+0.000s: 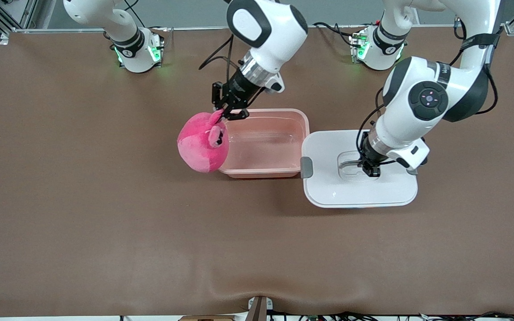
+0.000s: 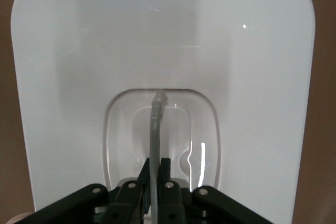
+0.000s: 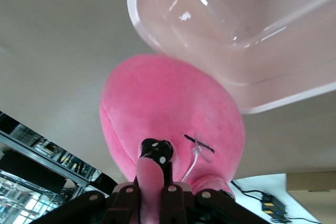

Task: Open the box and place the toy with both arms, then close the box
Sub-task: 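Slide the lid off with the left gripper while the right gripper moves plush, then lower the plush into the pink box and open the right gripper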

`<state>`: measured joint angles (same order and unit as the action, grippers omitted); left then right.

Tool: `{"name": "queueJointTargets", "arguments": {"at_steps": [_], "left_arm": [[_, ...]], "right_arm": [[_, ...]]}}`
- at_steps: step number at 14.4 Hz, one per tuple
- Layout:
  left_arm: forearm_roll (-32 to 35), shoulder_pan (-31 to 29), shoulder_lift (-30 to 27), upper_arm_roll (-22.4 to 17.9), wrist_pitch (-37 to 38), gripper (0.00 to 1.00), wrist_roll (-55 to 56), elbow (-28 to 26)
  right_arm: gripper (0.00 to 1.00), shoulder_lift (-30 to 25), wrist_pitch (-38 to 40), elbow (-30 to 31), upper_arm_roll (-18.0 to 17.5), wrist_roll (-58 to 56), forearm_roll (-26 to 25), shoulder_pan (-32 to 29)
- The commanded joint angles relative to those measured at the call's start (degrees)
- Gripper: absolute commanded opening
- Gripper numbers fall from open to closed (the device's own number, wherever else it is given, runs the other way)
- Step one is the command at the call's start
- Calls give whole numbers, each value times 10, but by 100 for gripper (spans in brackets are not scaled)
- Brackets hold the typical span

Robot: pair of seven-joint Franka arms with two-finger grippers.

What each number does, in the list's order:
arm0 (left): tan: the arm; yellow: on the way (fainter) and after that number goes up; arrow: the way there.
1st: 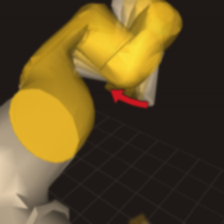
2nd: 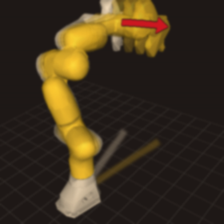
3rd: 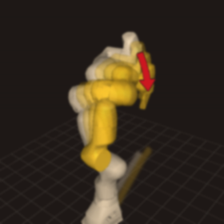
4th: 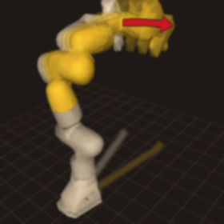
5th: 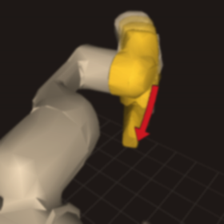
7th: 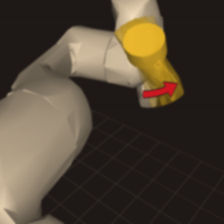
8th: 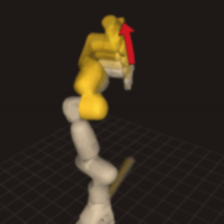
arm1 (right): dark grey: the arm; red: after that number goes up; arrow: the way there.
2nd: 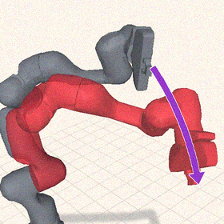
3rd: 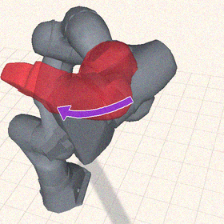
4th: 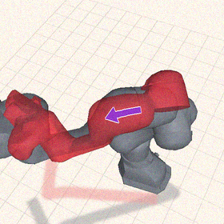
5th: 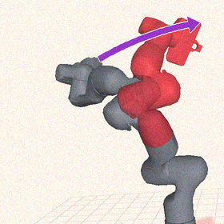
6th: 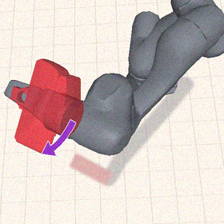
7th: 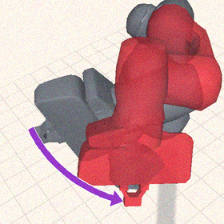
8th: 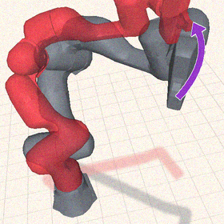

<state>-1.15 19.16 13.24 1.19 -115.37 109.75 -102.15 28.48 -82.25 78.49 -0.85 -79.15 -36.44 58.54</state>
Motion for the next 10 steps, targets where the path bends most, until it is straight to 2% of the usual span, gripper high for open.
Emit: {"name": "queueJointTargets", "arguments": {"at_steps": [1, 6, 7, 8, 9, 10], "left_arm": [[7, -24, -36, 7, -11, 0, -33, -46], [-1, -62, -40, 8, -12, 0, -87, -50], [-1, -62, -40, 8, -12, 0, -88, -50], [-1, -62, -40, 8, -12, 0, -88, -51], [-1, -62, -40, 8, -12, 0, -88, -50], [-1, -62, -39, 8, -13, 0, -88, -51]], "right_arm": [[0, 31, 19, -47, 6, 1, -7, 24], [1, 41, 21, -62, 6, 13, -4, 34], [14, 43, 20, -62, 7, 14, -4, 32], [60, 44, 19, -62, 7, 14, -4, 28], [100, 44, 22, -63, 7, 14, -1, 26], [100, 43, 24, -65, 8, 14, 0, 26]]}}
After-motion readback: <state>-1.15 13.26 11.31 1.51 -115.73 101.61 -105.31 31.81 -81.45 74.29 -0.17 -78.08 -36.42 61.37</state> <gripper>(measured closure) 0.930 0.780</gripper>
